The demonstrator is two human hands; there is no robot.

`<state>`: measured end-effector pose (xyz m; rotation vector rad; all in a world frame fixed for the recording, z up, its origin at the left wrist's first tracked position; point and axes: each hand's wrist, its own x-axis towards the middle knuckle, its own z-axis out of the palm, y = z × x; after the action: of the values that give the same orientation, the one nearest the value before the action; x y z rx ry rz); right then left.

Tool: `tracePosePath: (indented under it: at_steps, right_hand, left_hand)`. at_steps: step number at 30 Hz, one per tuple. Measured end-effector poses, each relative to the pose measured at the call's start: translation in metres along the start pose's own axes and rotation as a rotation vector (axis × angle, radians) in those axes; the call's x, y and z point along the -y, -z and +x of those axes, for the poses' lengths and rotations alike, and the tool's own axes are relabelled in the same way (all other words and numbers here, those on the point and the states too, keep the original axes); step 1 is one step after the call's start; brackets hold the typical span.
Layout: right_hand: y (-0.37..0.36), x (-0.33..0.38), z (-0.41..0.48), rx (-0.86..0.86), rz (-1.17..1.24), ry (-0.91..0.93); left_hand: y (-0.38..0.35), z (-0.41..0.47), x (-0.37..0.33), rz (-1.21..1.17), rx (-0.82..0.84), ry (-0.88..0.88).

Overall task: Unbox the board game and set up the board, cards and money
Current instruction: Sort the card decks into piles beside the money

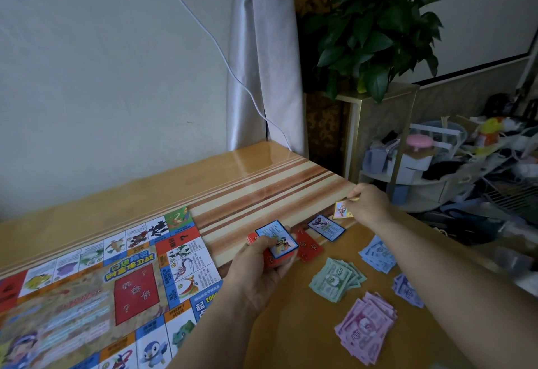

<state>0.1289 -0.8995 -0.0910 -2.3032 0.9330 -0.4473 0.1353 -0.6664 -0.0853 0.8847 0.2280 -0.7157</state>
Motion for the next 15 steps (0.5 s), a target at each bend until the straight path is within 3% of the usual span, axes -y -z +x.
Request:
tracePosePath:
  at_steps: [5, 11, 13, 15]
  right_hand:
    - [0.002, 0.0, 0.004, -0.113, -0.18, -0.032]
    - [0.004, -0.005, 0.001, -0.17, -0.636, 0.08]
    - [0.006, 0.008, -0.007, -0.186, -0.464, 0.196]
    - [0.008, 0.032, -0.023, 0.004, -0.082, 0.288]
  left_hand:
    - [0.001, -0.001, -0.005, 0.01, 0.007, -0.035]
    - [0.003, -0.005, -0.006, 0.068, 0.032, -0.056]
    - [0.004, -0.005, -0.005, 0.089, 0.042, -0.059]
    - [0.003, -0.004, -0.003, 0.119, 0.056, -0.052]
